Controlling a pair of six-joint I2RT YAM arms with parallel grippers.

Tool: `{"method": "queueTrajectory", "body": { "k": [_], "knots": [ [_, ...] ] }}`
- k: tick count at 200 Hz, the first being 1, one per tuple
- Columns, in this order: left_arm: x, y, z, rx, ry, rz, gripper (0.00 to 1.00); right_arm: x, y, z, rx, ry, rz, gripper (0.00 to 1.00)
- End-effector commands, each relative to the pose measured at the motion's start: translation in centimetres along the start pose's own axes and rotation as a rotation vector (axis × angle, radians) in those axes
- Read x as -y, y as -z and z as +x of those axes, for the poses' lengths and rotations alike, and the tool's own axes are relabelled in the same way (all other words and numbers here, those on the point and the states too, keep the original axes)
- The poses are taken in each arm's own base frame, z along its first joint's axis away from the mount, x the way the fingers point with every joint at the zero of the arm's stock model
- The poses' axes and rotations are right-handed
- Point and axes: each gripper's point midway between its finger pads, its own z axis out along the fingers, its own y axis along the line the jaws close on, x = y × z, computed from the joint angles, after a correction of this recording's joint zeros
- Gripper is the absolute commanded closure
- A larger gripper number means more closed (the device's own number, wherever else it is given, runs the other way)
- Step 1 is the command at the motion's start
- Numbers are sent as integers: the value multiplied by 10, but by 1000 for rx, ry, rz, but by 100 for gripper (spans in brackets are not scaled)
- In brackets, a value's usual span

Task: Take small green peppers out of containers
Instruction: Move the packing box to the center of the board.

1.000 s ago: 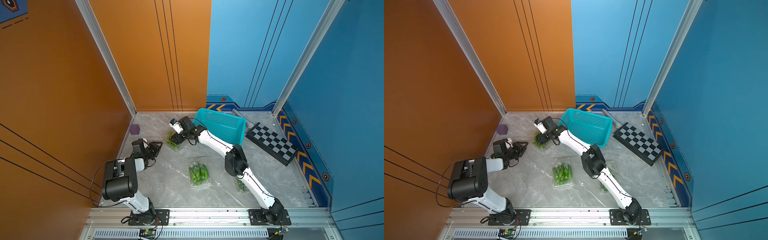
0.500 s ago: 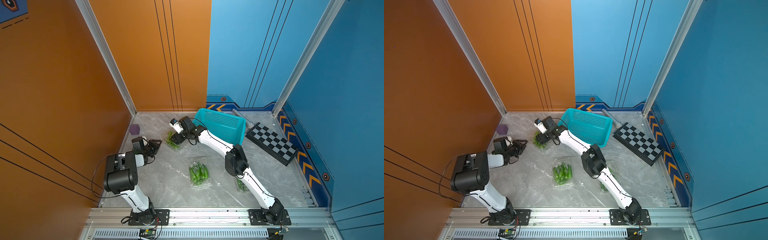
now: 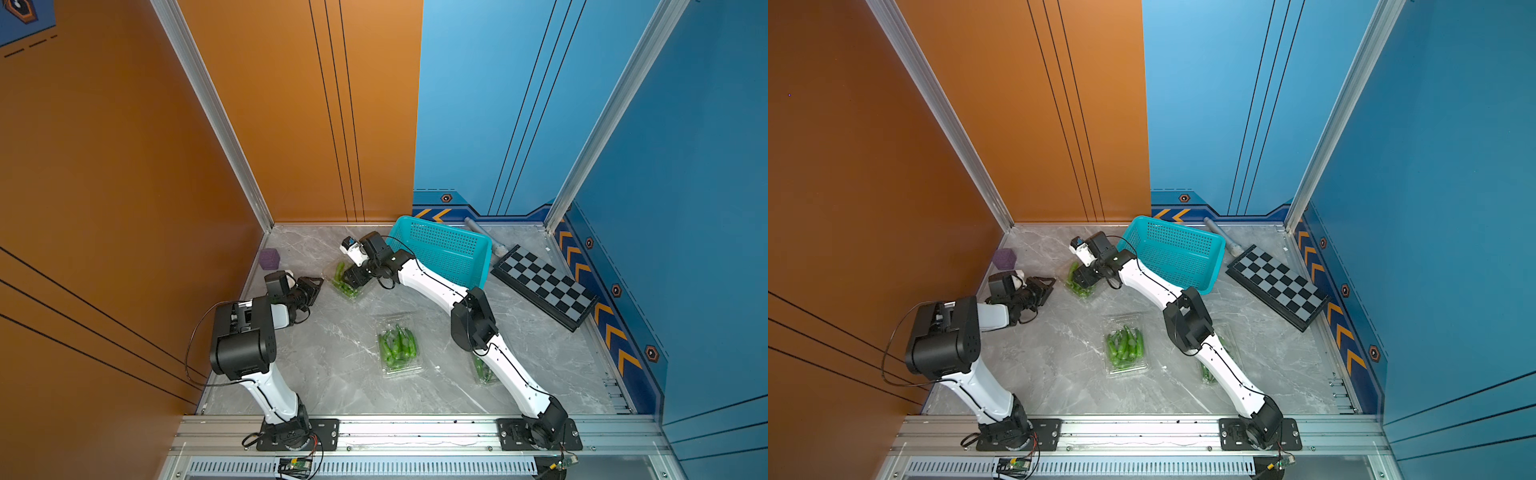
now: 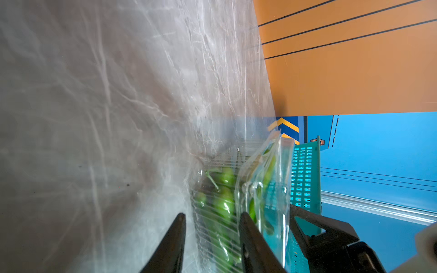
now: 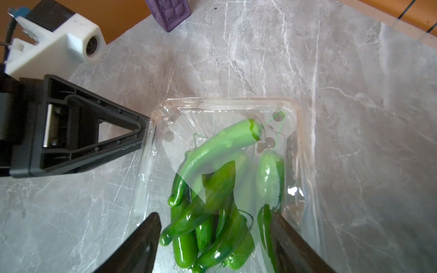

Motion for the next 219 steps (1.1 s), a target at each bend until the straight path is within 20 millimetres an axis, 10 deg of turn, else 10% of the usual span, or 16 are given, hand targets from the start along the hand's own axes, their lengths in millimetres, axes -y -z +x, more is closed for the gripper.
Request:
{"method": "queueTrajectory", "body": {
  "k": [1, 219],
  "knots": [
    [10, 0, -10, 20, -36, 19, 61, 3, 3, 29, -106, -66, 0, 26],
    [30, -31, 18, -80, -41, 128, 59, -4, -3, 41, -135, -85, -60, 26]
  ]
}}
